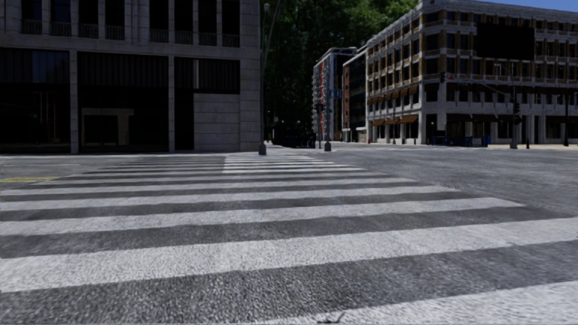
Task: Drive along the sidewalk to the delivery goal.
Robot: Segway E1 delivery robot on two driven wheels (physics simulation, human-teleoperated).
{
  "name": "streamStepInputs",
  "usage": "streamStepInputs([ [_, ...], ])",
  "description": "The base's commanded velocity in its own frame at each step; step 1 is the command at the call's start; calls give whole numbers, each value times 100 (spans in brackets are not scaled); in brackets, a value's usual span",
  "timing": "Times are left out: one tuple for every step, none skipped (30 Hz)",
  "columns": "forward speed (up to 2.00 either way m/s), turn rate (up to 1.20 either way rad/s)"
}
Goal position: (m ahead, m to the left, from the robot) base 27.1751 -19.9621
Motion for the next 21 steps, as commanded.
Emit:
streamStepInputs([
  [98, 32],
  [98, 32],
  [98, 32],
  [98, 32],
  [98, 32],
  [98, 32],
  [98, 32],
  [98, 32],
  [200, 24],
  [200, 24],
  [200, 10],
  [200, 0],
  [200, 0],
  [200, 0],
  [200, 0],
  [200, 0],
  [200, 0],
  [200, 0],
  [200, 0],
  [200, 0],
  [200, 0],
])
